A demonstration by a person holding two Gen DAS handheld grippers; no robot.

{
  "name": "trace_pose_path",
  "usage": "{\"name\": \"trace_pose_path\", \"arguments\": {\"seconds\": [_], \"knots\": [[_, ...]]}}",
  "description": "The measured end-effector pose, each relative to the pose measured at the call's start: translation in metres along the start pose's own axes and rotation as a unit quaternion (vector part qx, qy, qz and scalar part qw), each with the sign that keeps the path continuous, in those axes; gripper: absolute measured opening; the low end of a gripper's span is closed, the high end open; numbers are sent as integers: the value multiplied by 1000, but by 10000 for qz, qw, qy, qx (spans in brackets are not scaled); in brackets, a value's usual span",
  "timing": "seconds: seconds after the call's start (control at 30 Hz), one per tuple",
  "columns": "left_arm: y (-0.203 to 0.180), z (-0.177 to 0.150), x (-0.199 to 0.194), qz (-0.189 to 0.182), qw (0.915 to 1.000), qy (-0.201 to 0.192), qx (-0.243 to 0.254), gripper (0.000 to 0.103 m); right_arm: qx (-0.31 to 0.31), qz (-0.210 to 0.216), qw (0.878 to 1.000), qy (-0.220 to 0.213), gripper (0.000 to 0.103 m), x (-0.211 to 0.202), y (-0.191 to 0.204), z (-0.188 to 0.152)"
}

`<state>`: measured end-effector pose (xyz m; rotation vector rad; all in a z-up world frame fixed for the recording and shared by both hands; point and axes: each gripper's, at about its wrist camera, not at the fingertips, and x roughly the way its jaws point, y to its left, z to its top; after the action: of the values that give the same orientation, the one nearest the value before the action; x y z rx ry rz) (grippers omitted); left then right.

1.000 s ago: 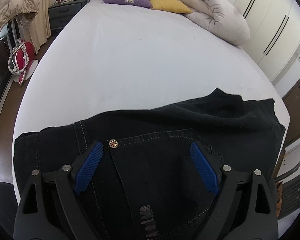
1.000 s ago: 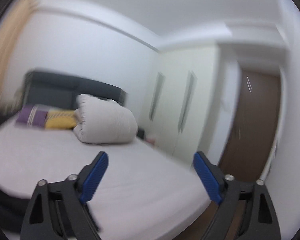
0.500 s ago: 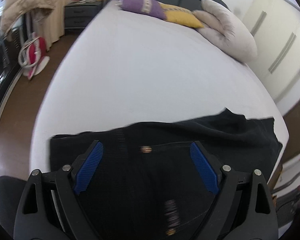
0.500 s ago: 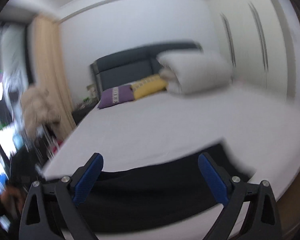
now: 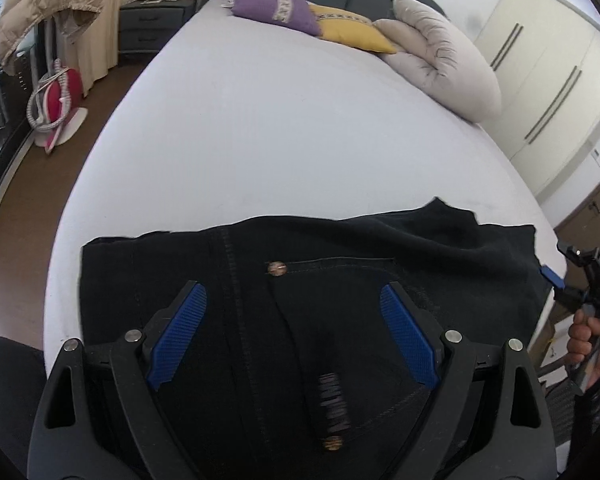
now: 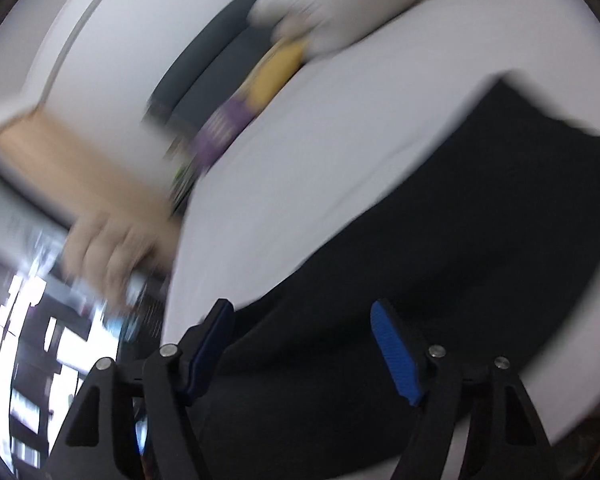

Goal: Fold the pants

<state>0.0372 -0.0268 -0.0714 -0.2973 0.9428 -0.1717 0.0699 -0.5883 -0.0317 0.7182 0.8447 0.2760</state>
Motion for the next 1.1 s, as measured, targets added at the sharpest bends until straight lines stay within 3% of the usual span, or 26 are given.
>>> {"name": "trace_pose_path", "arguments": {"seconds": [0.1,0.2,0.3,0.37,0.4,0.47,0.57,0.6,0.63,0.67,0.7,0.77,0.83,1.1], "knots": [[24,-2,0,234,9992,-16,-334,89,-572,302,9938,908,75,60,41,-16],[44,-1,-7,363,9974,-150,-599,89,-1357,579,9701,1928,75,120,95,-40],[56,0,-23,309,9964,-374,-697,89,-1963,382,9579,2061,74,145,126,-57],[59,0,-39,420,9952,-628,-616,89,-2219,-273,9598,1694,74,145,135,-54],[61,0,-44,445,9947,-717,-595,89,-2614,-530,9536,1395,74,145,145,-50],[68,-1,-57,482,9934,-863,-581,89,-3412,-896,9297,1059,90,146,164,-50],[77,-6,-71,556,9916,-997,-604,89,-4578,-1182,8716,1296,90,167,182,-53],[81,-7,-74,597,9917,-973,-595,89,-4736,-1113,8604,1517,90,174,184,-56],[85,-8,-76,653,9918,-922,-590,89,-4808,-1064,8530,1731,86,184,184,-59],[89,-10,-77,704,9920,-858,-606,89,-4845,-1058,8470,1913,67,195,186,-62],[94,-13,-77,709,9922,-795,-640,89,-4819,-1148,8414,2159,56,209,182,-61],[102,-19,-75,706,9928,-657,-716,89,-4641,-1275,8432,2397,29,225,173,-58],[106,-23,-71,675,9930,-552,-791,89,-4546,-1231,8513,2312,15,227,166,-52],[92,-20,-61,517,9932,-683,-790,89,-3712,-1475,9013,1679,6,238,154,-23]]}}
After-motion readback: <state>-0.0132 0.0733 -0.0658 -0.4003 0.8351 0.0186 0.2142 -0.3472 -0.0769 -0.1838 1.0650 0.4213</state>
